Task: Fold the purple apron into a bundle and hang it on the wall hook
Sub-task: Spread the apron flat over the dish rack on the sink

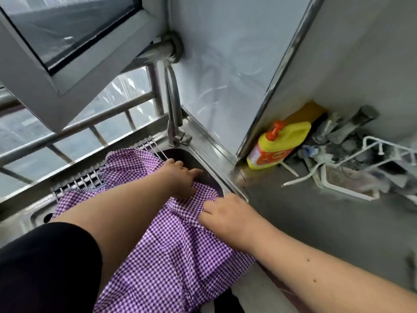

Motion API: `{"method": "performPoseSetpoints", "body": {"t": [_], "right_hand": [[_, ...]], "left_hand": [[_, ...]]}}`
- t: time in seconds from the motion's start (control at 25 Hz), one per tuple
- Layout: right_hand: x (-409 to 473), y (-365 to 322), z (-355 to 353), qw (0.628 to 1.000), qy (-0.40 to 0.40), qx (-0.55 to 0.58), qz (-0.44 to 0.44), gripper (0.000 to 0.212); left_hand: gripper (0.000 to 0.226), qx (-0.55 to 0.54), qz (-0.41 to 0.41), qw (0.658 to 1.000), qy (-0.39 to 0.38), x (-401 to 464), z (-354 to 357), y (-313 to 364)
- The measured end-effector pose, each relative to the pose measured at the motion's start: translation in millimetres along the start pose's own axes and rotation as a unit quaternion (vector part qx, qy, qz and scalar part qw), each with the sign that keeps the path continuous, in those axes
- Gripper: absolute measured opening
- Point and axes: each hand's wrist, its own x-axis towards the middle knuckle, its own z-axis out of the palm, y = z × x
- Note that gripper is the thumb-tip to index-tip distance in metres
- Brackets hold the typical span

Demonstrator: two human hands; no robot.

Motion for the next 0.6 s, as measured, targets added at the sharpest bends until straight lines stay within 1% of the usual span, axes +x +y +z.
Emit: {"method": "performPoseSetpoints", "body": {"t": [0.08,0.12,0.16,0.2,0.24,0.28,0.32,0.36,0.4,0.44,0.48,0.52,0.56,0.6], "right_hand": [[-8.8,0.9,-2.9,0.998,-0.028,0.05,0.004,0.016],[-14.3,2.9,-2.4,0.995,-0.052,0.084,0.015,0.021],[-20.2,5.7,-3.1,0.986,-0.093,0.131,0.053,0.028],[-26.7,10.8,-3.0,0.968,-0.133,0.183,0.111,0.037],[-32.5,17.0,-2.3,0.943,-0.154,0.24,0.174,0.042],[-36.9,24.4,2.4,0.917,-0.142,0.29,0.233,0.039],[-39.4,32.7,10.0,0.895,-0.107,0.324,0.286,0.031],[-39.6,40.4,14.9,0.871,-0.072,0.353,0.334,0.035],[-39.3,47.7,18.5,0.844,-0.046,0.388,0.367,0.054],[-37.9,54.5,18.7,0.818,-0.036,0.429,0.382,0.073],[-35.0,61.9,20.6,0.804,-0.048,0.449,0.388,0.085],[-31.1,68.4,21.9,0.806,-0.073,0.446,0.382,0.085],[-27.7,73.9,20.9,0.816,-0.111,0.428,0.372,0.075],[-26.5,78.6,22.5,0.823,-0.148,0.411,0.362,0.058]], "left_hand": [[0.063,0.04,0.008,0.999,-0.011,6.4,-3.1,5.4],[0.056,0.05,0.018,0.999,0.002,6.7,-4.2,8.0],[0.047,0.046,0.031,0.998,0.027,6.1,-5.9,9.8],[0.04,0.034,0.05,0.997,0.057,4.9,-7.4,11.0],[0.035,0.01,0.073,0.993,0.09,3.0,-9.0,12.1],[0.034,-0.017,0.099,0.988,0.12,1.8,-9.7,12.5],[0.035,-0.04,0.127,0.981,0.141,-1.3,-12.2,14.0],[0.039,-0.057,0.154,0.975,0.15,-3.5,-14.2,15.3],[0.041,-0.068,0.175,0.971,0.147,-7.2,-18.1,18.1],[0.041,-0.081,0.19,0.968,0.141,-10.9,-21.9,21.6],[0.038,-0.089,0.191,0.968,0.134,-14.9,-25.4,24.7],[0.03,-0.105,0.188,0.966,0.14,-19.7,-29.9,27.1],[0.02,-0.127,0.169,0.967,0.144,-21.5,-32.6,28.1],[0.013,-0.149,0.146,0.967,0.147,-22.0,-34.4,27.7]]}}
